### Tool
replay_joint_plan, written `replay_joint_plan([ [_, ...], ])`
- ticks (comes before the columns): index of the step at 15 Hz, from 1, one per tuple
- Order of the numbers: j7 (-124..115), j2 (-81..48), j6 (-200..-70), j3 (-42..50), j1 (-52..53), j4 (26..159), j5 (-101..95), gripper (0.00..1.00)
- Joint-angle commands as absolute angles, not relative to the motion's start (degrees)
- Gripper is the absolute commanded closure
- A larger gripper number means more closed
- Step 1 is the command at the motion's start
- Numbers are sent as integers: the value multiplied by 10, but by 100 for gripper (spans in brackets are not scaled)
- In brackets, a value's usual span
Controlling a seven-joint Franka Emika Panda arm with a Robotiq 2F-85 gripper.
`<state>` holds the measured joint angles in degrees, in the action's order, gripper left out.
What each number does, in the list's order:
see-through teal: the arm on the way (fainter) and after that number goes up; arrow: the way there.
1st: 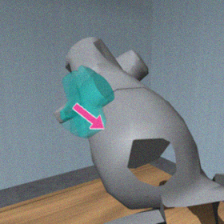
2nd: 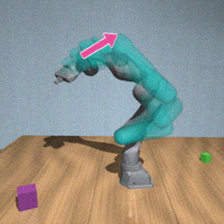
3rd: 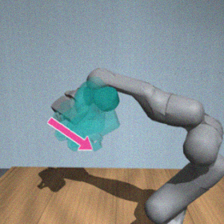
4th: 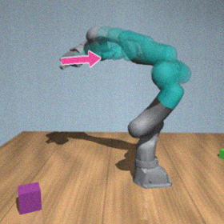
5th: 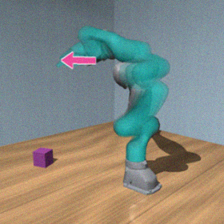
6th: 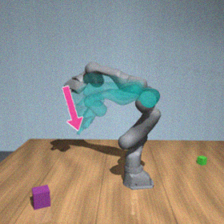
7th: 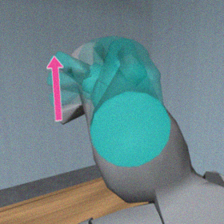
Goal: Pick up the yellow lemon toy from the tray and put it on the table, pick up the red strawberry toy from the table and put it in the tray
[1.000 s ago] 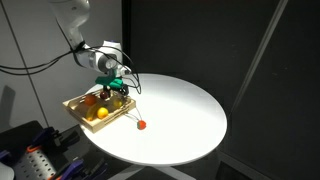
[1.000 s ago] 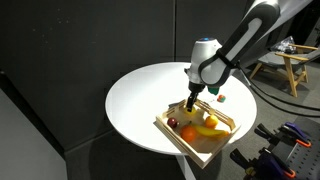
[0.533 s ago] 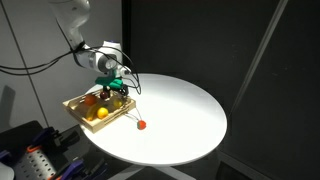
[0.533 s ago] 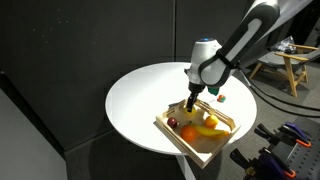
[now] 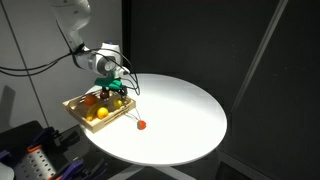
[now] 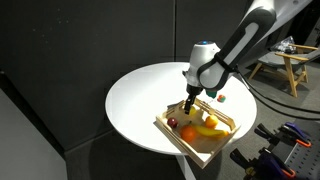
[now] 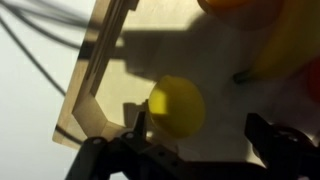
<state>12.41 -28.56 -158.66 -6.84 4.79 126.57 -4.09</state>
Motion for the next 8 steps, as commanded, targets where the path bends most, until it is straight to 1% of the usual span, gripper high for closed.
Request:
replay_joint_plan([
  [1, 123, -299, -1605, -71, 46, 1253, -49, 0],
  [8, 123, -309, -1617, -69, 43, 1249, -49, 0],
])
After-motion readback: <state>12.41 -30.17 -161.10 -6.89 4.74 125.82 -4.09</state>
